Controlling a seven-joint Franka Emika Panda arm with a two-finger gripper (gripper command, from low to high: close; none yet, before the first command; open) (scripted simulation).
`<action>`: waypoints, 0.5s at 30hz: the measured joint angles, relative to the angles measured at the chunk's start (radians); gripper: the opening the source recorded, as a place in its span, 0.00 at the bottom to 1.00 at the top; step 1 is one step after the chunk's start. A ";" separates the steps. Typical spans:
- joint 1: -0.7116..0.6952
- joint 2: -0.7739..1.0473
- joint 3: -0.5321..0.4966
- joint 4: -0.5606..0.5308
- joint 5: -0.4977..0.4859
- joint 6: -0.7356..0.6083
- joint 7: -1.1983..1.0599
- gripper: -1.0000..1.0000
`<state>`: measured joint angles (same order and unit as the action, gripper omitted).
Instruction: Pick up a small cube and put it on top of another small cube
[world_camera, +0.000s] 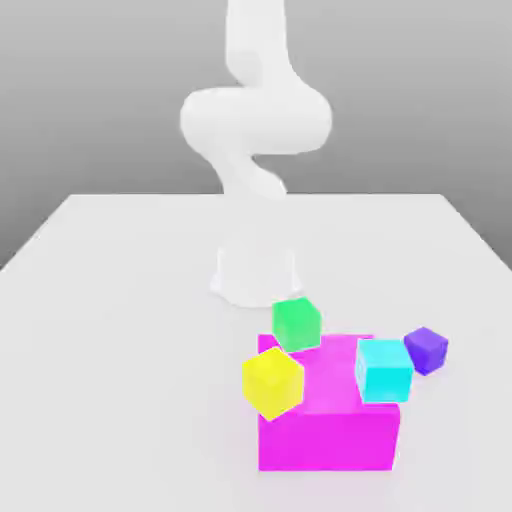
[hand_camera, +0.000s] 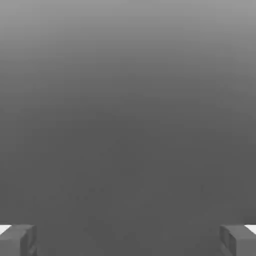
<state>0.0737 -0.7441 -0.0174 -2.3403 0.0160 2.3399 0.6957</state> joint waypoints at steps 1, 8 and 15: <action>0.032 0.024 -0.007 -0.017 0.007 0.017 -0.045 0.50; 0.237 0.184 -0.042 -0.130 0.047 0.128 -0.334 0.50; 0.420 0.342 -0.046 -0.242 0.090 0.238 -0.622 0.50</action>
<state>0.4940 -0.4019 -0.0632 -2.5822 0.1061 2.5783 0.0733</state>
